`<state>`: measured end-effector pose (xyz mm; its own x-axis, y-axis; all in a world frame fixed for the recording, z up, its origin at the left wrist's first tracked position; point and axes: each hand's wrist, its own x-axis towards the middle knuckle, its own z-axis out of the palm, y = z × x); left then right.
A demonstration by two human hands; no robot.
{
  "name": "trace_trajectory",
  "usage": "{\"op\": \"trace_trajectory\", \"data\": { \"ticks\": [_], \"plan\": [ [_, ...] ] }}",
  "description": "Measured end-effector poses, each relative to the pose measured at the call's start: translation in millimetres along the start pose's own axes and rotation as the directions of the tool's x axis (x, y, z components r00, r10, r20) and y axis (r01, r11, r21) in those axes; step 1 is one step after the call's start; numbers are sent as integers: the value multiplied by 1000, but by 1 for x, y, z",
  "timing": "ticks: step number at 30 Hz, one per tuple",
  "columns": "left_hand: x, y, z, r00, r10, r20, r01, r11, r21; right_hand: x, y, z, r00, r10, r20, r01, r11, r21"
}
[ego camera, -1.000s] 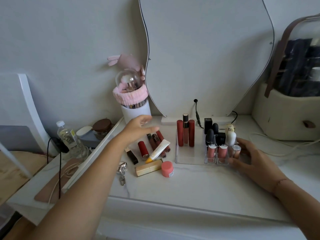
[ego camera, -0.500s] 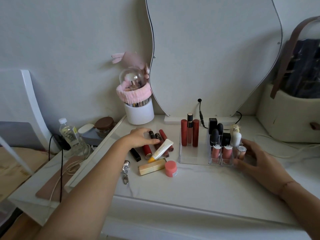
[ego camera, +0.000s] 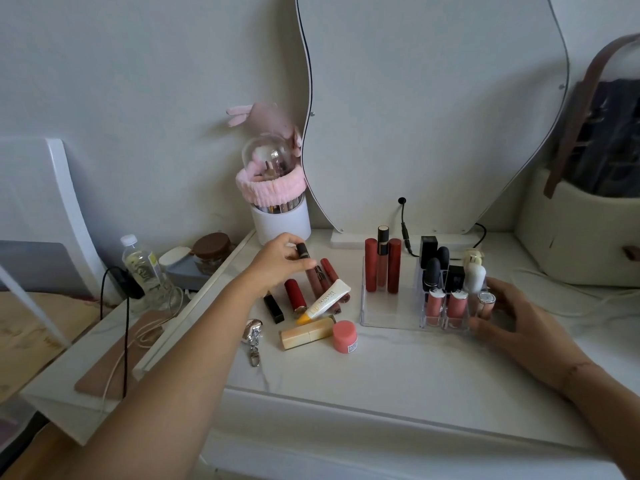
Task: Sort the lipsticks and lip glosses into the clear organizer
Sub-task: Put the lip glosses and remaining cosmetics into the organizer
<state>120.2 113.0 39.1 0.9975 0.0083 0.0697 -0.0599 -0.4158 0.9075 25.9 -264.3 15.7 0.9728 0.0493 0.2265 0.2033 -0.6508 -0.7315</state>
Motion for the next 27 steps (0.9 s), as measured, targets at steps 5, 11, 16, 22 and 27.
{"op": "trace_trajectory", "data": {
  "ticks": [5, 11, 16, 22, 27],
  "plan": [
    [-5, 39, -5, 977, 162, -141, -174, 982, -73, -1, -1, 0, 1000, -6, -4, 6, 1000, -6],
    [-17, 114, 8, 887, 411, -211, -442, 888, -129, 0, 0, 0, 1000, -4, -12, 4, 1000, 10],
    [-25, 158, 49, 842, 536, -59, -539, 836, -99, 0, 2, 0, 1000, -10, -13, 10, 1000, -12],
    [-14, 152, 89, 873, 485, 57, -488, 872, 45, 1, 3, 1, 1000, -14, -13, 15, 1000, 14],
    [-5, 133, 107, 893, 439, 98, -449, 883, 139, 2, 4, 2, 1000, -19, -8, 20, 999, 49]
  ]
}}
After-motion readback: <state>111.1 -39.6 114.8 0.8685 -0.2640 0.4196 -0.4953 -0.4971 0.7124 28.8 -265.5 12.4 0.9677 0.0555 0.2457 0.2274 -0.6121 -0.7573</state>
